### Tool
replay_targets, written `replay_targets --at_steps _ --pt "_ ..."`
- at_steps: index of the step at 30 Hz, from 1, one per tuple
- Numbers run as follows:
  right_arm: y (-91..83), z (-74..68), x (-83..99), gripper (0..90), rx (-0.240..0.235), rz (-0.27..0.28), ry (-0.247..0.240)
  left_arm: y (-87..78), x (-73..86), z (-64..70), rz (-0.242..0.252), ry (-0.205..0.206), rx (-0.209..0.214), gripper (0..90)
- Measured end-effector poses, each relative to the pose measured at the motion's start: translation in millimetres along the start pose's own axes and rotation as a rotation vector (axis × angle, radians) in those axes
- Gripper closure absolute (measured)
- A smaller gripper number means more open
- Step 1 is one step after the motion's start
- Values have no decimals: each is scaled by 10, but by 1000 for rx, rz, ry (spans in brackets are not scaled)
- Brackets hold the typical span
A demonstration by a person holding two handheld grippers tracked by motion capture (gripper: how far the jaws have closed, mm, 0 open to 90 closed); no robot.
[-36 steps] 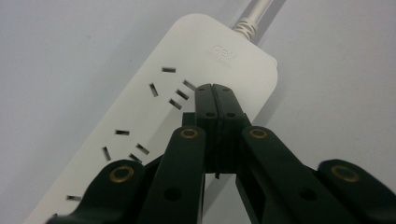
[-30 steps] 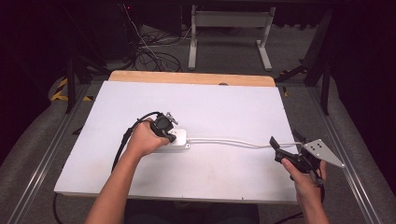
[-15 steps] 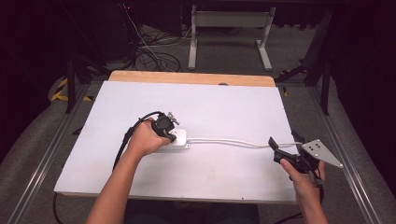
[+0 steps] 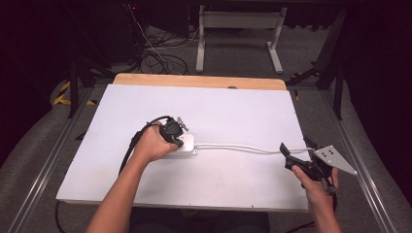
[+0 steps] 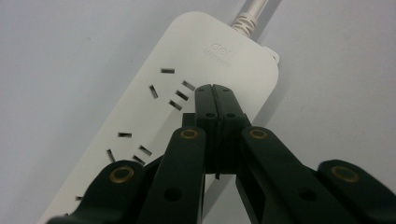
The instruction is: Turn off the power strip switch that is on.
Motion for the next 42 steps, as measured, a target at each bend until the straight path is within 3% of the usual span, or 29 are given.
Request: replay_targets --at_steps 4,11,14,17,23,28,32,34,37,39,42 --pt "-3 16 5 108 3 0 0 -13 -3 -68 19 -9 -36 900" --pt "-10 37 12 108 7 2 6 -11 0 -95 126 -31 14 900" --pt "-12 42 13 108 6 3 7 -110 6 -149 220 -69 26 900" --pt "-21 47 18 108 9 1 12 -318 66 -239 356 -134 40 900" --pt "-43 56 26 110 12 5 25 -734 476 -562 582 -250 6 900" --pt "-41 50 34 111 17 2 26 -1057 900 -741 776 -362 -68 900" --pt "-45 13 80 114 18 -15 24 -1283 1261 -765 898 -420 -154 900" --pt "-50 0 72 115 16 -10 20 -1358 1438 -747 932 -450 -204 900" --pt "-46 -5 60 115 17 -8 18 -1445 1673 -722 1021 -547 -279 900" --pt "-45 -7 62 115 19 -11 15 -1454 1796 -722 1049 -614 -340 900" --pt "-52 -16 58 115 21 -9 15 -1500 1881 -747 1040 -657 -417 900"
Point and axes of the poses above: each handheld gripper's, and its own axes: y roughly forward along the jaws, x roughly out of its underside, z roughly to its right, the point moved 9 cm from there along y, roughly forward along the jaws, and after that the axes turned 11 degrees about -z, right-handed, at the moved point
